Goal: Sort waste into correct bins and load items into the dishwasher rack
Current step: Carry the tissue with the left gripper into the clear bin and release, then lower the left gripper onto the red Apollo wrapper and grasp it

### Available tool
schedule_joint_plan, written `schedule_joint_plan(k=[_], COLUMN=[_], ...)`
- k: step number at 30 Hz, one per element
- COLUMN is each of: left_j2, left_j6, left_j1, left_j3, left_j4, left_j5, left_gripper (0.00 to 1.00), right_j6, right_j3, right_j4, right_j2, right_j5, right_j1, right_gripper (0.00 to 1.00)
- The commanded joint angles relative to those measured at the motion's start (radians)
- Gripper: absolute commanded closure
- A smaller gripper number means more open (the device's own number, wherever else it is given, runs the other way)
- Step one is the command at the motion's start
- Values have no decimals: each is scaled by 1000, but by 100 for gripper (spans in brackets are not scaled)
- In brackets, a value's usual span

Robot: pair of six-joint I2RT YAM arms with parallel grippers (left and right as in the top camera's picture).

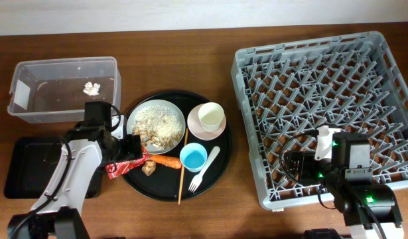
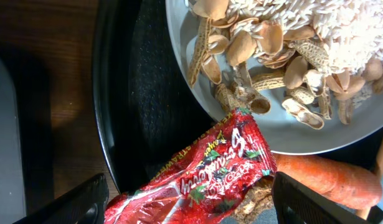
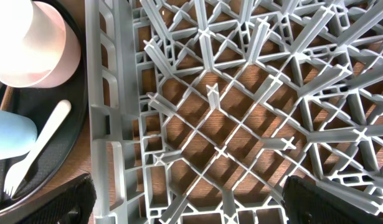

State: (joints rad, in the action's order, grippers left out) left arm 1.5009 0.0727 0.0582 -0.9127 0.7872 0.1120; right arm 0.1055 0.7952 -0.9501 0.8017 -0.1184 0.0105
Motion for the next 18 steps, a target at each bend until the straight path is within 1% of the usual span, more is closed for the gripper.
schedule_joint_plan(k=[1,5,8,12,18], left_j2=[7,7,10,31,86], left_j6=[10,10,10,10,10], left_j1=[-2,-8,-37,-60,-60], left_j3=[9,9,9,11,34], left_j4=[-19,-67,-103,-105,-95], left_j5=[43,106,52,-28,-27], left_gripper=[16,19,19,19,19], right_j6=[7,7,7,7,7], right_j3=[21,21,21,21,21], right_j4=[2,3,3,3,2], right_j2=[-2,-2,-2,-2,-2], right_j5=[-2,-2,-2,-2,-2], right_j1=[7,7,7,7,7], right_gripper=[1,1,1,1,1])
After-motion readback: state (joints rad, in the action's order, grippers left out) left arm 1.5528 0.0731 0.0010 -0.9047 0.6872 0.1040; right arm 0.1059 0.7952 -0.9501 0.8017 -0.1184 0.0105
